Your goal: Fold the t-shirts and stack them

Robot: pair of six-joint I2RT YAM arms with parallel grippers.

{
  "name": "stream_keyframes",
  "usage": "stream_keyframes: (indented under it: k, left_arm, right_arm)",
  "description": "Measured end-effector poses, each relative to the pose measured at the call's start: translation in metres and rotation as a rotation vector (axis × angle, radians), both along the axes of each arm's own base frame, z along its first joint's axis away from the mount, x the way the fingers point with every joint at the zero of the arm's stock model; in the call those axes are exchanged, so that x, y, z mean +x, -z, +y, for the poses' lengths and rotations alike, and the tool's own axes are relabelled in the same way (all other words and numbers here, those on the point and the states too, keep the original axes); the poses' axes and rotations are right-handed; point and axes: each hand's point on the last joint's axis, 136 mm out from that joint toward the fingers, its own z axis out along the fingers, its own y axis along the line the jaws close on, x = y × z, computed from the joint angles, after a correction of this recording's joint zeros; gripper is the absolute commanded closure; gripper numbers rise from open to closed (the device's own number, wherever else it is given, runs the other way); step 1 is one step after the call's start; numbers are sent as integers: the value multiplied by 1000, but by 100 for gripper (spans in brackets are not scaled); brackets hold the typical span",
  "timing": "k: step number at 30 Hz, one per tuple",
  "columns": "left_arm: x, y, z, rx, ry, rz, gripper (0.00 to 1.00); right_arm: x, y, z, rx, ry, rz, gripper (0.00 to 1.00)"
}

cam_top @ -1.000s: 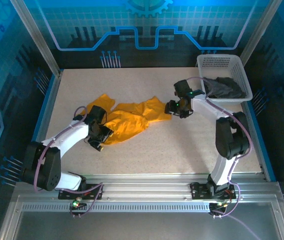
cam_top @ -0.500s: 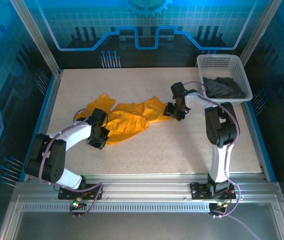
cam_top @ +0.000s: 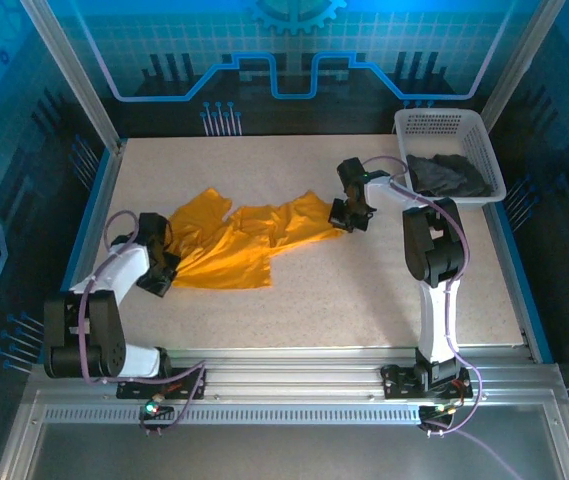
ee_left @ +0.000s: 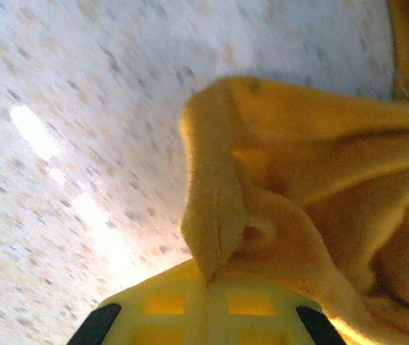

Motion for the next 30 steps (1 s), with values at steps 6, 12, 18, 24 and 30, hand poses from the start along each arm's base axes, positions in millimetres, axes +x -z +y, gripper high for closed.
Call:
stream_keyframes:
  k: [6,12,18,24,30]
  left_arm:
    - [21,-24,30,125,88,11,53]
    - [33,-51,-2,217,256,-5,47]
    - [17,-46,-128,146,644,11,34]
    - [5,-8,-197,54,803,119,28]
    - [7,27,-207,45,819,206,53]
  right_arm:
    - [-12,-6,-2,-61,-47,-4,95]
    - [-24,-21,-12,-118,-77,-20,70]
    - [-23,-51,-18,-142,-110,-83,45]
    - [-23,-81,-15,-111,-119,-149,40]
    - [-30,-94,-15,-87,-121,-172,40]
